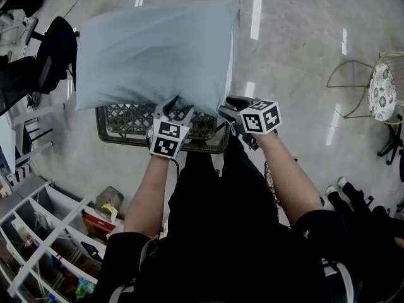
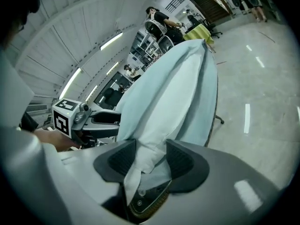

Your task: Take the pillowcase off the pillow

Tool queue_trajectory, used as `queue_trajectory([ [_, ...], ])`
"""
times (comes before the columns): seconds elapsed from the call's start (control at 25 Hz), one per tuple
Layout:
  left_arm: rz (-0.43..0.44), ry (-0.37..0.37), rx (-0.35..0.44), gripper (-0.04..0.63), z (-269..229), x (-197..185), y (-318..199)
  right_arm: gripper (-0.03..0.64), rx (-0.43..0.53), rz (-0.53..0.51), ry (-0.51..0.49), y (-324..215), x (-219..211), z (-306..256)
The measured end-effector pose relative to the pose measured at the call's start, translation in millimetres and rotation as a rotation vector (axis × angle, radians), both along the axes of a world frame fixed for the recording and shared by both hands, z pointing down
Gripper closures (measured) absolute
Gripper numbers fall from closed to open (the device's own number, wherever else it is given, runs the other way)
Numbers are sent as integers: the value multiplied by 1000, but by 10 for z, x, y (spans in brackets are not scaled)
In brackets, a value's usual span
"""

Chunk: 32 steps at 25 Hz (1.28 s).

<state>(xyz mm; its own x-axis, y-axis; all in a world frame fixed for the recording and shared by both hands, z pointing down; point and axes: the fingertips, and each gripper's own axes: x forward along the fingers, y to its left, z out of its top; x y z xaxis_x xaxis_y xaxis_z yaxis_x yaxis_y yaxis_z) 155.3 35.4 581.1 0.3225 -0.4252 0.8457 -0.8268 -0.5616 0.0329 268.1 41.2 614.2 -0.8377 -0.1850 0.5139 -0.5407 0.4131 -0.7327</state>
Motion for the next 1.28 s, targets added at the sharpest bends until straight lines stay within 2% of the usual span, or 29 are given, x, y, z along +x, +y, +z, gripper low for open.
queue_trajectory([
  [0.12, 9, 0, -6, 418, 40, -38, -16, 427, -12, -12, -13, -19, -139, 15],
  [0.28, 38, 2, -9, 493, 8, -61, -31, 543, 54, -7, 29, -85, -129, -66],
  [0.44, 26, -8, 15, 584, -154, -169, -44, 582, 75, 57, -12, -173, 31, -313],
  [0.6, 50, -57, 53, 589, -291, -270, -66, 588, 86, 68, -46, -256, 120, -561],
  [0.72, 84, -121, 91, 589, -368, -386, -144, 589, 95, 66, -57, -314, 122, -700],
  [0.8, 52, -164, 101, 589, -401, -597, -208, 589, 91, 85, -67, -357, 159, -757],
  [0.88, -32, -234, 104, 591, -407, -1023, -237, 592, 86, 122, -64, -411, 243, -770],
  [0.92, -66, -239, 102, 591, -409, -1227, -219, 592, 83, 138, -61, -440, 296, -774],
  [1.0, -72, -162, 78, 591, -406, -1365, -130, 592, 86, 135, -55, -481, 358, -800],
  [1.04, -45, -123, 61, 585, -390, -1300, -76, 592, 90, 120, -55, -495, 357, -828],
  [1.12, 30, -62, 41, 407, -329, -1015, 7, 592, 94, 101, -59, -518, 329, -897],
  [1.2, 69, -7, 45, 378, -274, -711, 29, 592, 92, 100, -58, -521, 293, -939],
  [1.28, 64, 17, 54, 352, -224, -516, -7, 592, 88, 96, -51, -480, 252, -948],
])
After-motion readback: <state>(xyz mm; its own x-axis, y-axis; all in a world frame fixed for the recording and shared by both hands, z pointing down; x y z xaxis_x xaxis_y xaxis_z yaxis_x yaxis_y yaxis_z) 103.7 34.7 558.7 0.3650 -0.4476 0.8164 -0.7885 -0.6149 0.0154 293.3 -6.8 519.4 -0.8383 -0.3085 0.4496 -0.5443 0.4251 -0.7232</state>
